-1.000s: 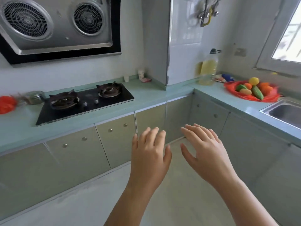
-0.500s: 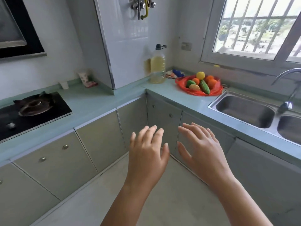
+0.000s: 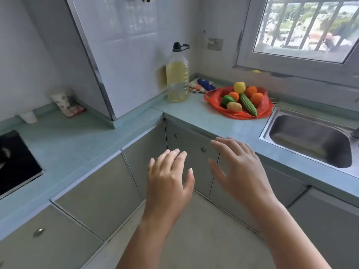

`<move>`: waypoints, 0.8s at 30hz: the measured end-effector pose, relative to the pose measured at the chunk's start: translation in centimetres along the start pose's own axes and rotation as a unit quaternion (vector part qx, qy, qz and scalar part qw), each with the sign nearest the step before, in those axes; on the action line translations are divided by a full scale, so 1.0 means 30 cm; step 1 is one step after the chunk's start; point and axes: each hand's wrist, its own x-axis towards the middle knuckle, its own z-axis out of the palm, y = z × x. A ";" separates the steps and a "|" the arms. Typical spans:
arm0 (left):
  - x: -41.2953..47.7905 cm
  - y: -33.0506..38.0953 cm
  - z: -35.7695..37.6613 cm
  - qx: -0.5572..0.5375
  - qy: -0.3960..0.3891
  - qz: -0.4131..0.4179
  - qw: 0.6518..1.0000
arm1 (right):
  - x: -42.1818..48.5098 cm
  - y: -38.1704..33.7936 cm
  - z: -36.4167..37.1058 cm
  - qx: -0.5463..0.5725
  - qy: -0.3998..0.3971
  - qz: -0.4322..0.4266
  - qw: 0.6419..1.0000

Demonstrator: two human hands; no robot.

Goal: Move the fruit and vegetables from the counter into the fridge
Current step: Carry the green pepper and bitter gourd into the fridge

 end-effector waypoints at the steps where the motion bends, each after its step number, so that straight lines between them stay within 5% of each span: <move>1: 0.046 -0.035 0.023 -0.003 0.001 0.004 1.000 | 0.046 -0.001 0.031 0.000 0.001 0.004 1.000; 24: 0.985 -0.041 0.894 -0.059 -0.145 0.097 0.983 | 0.783 0.789 0.414 -0.038 0.042 0.100 0.993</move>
